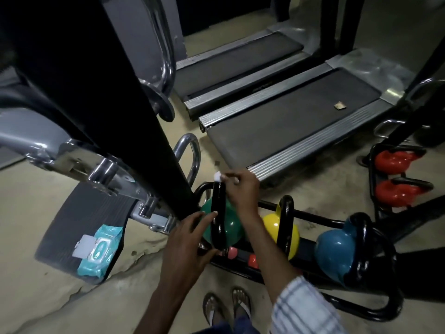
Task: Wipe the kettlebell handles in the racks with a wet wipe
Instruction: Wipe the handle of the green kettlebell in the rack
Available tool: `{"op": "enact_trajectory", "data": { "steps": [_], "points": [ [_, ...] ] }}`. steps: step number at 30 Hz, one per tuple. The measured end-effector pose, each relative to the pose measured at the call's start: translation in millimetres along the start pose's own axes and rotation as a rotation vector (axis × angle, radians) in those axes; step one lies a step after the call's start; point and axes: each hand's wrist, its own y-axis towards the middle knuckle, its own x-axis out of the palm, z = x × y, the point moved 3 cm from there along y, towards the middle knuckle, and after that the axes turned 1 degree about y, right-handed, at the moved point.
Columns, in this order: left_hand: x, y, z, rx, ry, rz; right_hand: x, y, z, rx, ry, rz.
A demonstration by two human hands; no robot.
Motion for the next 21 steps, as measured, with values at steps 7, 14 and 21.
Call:
{"op": "enact_trajectory", "data": {
  "steps": [7, 14, 21],
  "points": [
    [2, -6, 11, -0.097, 0.037, 0.015, -3, 28, 28, 0.232, 0.007, -0.127],
    [4, -5, 8, -0.120, 0.031, 0.006, 0, 1, 35, 0.201, 0.275, 0.006],
    [3, -1, 8, -0.130, 0.070, -0.013, 4, -24, 24, 0.320, 0.314, 0.066]
  ]
}}
